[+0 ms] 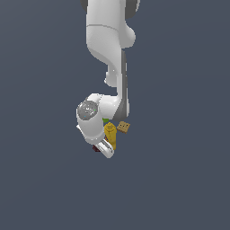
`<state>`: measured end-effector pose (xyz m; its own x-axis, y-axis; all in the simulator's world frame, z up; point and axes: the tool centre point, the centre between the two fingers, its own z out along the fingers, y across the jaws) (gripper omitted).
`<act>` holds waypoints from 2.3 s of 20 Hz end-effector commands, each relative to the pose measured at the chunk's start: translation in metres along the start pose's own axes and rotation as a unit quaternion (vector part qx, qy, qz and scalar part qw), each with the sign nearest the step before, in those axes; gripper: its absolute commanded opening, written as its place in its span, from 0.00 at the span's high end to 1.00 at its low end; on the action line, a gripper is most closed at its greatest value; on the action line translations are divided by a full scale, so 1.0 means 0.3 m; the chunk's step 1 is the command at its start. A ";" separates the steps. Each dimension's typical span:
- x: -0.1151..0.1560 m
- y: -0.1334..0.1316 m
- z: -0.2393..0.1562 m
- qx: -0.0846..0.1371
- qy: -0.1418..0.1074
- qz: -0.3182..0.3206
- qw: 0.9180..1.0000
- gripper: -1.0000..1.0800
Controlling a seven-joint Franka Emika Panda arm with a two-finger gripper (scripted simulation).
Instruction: Pick up a designated object from a clutter of objects.
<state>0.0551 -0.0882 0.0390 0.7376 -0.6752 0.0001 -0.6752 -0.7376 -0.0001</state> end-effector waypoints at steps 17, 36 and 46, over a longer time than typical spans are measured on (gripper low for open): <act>0.232 0.081 -0.479 0.000 0.001 0.000 1.000 1.00; 0.483 0.151 -0.963 0.000 0.000 0.000 1.000 1.00; 0.539 0.162 -1.059 0.000 0.000 -0.001 1.000 1.00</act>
<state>0.1404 -0.2320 0.3531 0.7380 -0.6748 -0.0002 -0.6748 -0.7380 0.0004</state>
